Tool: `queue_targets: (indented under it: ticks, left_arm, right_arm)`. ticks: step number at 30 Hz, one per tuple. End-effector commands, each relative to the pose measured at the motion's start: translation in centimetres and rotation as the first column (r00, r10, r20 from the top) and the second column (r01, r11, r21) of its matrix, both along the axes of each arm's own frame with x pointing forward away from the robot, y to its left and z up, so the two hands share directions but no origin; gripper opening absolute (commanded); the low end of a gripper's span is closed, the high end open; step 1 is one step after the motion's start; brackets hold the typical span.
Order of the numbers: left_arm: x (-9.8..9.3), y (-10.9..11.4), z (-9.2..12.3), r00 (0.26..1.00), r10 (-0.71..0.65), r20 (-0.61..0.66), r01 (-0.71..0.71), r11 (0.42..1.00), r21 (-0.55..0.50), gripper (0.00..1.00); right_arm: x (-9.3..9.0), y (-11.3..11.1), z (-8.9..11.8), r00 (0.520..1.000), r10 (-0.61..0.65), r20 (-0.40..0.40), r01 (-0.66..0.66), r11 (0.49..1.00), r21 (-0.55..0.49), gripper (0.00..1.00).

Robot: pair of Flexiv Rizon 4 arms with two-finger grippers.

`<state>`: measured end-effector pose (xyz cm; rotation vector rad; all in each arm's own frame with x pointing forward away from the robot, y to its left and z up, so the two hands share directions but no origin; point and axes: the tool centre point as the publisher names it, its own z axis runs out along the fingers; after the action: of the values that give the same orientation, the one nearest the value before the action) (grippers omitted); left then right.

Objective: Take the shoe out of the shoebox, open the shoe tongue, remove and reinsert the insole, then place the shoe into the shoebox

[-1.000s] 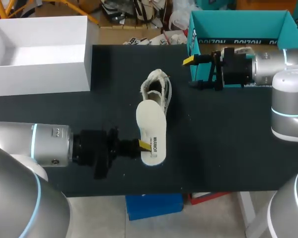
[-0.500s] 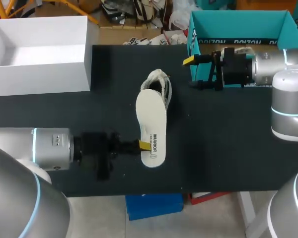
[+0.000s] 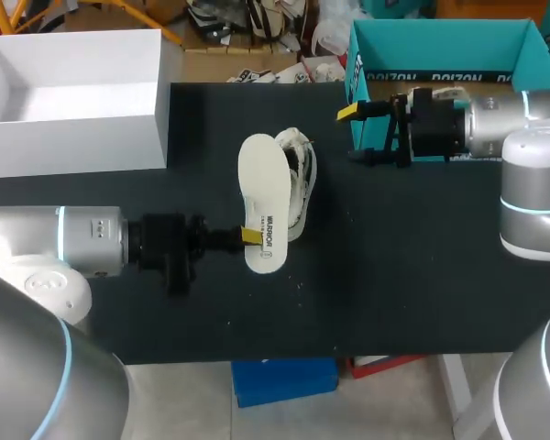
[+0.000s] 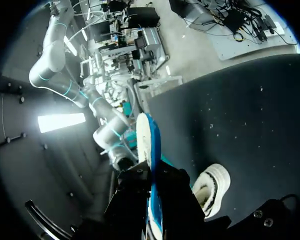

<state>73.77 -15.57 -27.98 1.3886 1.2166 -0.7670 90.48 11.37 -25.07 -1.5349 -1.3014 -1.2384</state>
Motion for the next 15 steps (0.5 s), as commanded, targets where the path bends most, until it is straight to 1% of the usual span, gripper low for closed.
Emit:
queue_targets:
  ticks: [1, 4, 10, 12, 15]
  left_arm:
    - [4.6, -1.4, -0.3, 0.997, -0.074, 0.005, 0.074, 0.997, 0.001, 0.00]
    - [5.9, -2.0, -0.5, 0.997, -0.082, -0.001, 0.082, 0.996, 0.024, 0.00]
    - [8.2, -2.6, -1.1, 0.998, -0.055, -0.016, 0.056, 0.998, 0.021, 0.00]
    - [8.8, -2.8, -1.0, 0.998, -0.054, -0.012, 0.054, 0.998, 0.021, 0.00]
    - [9.3, -3.1, -0.8, 0.999, -0.053, -0.006, 0.053, 0.999, 0.013, 0.00]
  right_arm:
    - [0.0, 0.1, -0.1, 1.000, -0.003, 0.001, 0.003, 1.000, -0.001, 1.00]
    - [0.0, 0.1, -0.1, 1.000, -0.003, 0.001, 0.003, 1.000, -0.001, 1.00]
    - [0.0, 0.1, -0.1, 1.000, -0.003, 0.001, 0.003, 1.000, -0.001, 1.00]
    - [0.0, 0.1, -0.1, 1.000, -0.003, 0.001, 0.003, 1.000, -0.001, 1.00]
    - [0.0, 0.1, -0.1, 1.000, -0.003, 0.001, 0.003, 1.000, -0.001, 1.00]
